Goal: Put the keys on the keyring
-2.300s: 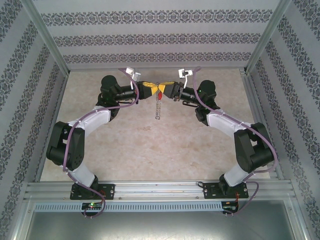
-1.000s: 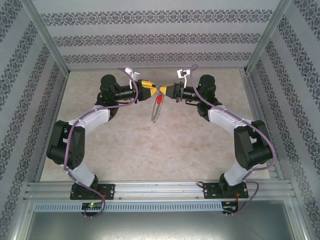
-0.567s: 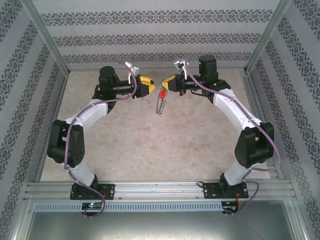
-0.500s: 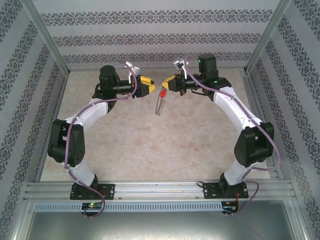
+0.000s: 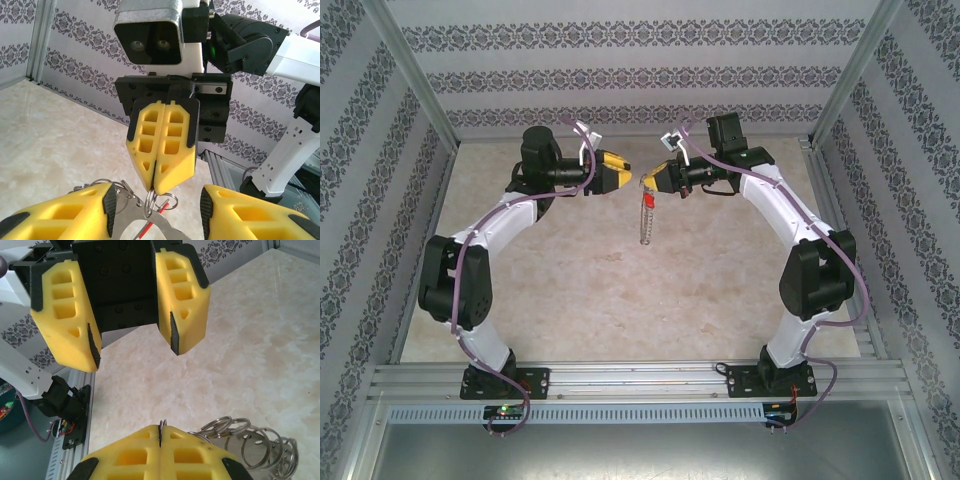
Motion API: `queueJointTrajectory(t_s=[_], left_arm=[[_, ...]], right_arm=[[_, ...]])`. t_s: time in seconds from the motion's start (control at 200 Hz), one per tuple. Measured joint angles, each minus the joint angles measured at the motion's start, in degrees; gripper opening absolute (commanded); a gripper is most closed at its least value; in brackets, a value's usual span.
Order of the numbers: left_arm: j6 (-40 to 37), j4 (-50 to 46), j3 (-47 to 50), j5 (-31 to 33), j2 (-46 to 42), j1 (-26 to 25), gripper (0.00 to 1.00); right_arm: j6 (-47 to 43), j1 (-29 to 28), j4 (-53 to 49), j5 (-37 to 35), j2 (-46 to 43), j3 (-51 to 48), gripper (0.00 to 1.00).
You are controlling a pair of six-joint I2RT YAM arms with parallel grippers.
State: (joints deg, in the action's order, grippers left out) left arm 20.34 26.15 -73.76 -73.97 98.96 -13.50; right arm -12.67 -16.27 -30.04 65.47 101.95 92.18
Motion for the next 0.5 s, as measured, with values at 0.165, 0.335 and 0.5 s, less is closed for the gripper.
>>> queueJointTrajectory(t_s=[0.165,0.335,0.5], left_arm=[[0.0,0.0,0.0,-0.2,1.0,-0.2,0.48],[0.5,0.0,0.0,-0.7,2.3,-1.0,0.47],[0.9,0.0,0.0,-0.9,2.8,-1.8,0.46]], right_arm=[[0.1,0.0,0.1,0.0,0.0,0.0,0.00],[0.4,-0.1,0.5,0.2,0.0,0.0,0.00],[0.5,-0.5,1.2,0.2,0.0,0.0,0.00]])
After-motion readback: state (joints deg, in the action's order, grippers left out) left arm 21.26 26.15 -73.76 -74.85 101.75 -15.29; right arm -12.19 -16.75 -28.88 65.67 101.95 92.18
